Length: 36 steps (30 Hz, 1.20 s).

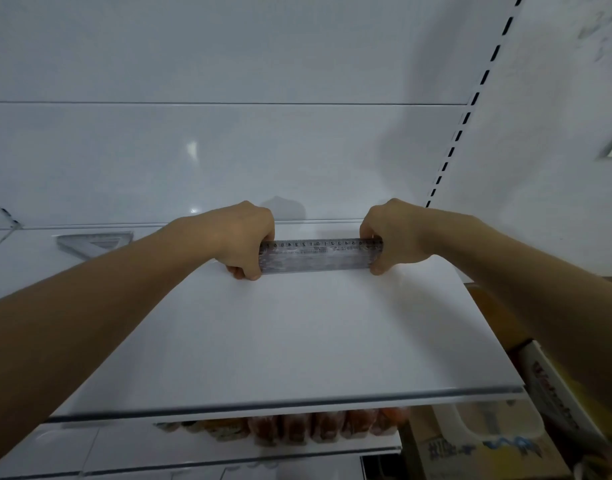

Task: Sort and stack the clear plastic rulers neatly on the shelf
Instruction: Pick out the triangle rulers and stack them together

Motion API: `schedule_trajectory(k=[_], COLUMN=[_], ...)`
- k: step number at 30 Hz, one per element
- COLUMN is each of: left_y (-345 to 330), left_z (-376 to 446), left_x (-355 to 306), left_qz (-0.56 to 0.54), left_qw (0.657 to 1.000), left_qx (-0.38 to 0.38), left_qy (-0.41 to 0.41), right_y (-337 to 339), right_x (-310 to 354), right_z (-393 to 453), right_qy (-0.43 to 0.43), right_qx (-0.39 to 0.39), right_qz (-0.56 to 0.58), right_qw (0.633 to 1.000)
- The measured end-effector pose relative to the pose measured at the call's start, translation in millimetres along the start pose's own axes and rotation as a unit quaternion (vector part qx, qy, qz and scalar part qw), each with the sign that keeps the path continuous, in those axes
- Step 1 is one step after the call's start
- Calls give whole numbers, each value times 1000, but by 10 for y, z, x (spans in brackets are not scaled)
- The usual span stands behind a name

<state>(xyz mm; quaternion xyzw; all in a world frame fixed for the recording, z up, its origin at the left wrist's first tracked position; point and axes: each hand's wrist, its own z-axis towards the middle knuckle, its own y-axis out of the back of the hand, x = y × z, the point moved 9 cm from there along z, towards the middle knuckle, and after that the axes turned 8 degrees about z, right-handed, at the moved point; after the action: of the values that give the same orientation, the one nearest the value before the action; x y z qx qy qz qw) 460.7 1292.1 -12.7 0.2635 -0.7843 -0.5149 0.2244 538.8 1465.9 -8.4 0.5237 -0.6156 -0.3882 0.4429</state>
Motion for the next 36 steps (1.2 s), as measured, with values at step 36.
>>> schedule_trajectory(k=[36], left_y=[73], left_z=[220], left_x=[184], left_qz=[48], left_qw=[999], left_qx=[-22], left_qy=[-6], right_y=[75], right_x=[66], right_z=[231], right_qy=[45], right_qx=[-6], right_qz=[-32], right_qw=[998])
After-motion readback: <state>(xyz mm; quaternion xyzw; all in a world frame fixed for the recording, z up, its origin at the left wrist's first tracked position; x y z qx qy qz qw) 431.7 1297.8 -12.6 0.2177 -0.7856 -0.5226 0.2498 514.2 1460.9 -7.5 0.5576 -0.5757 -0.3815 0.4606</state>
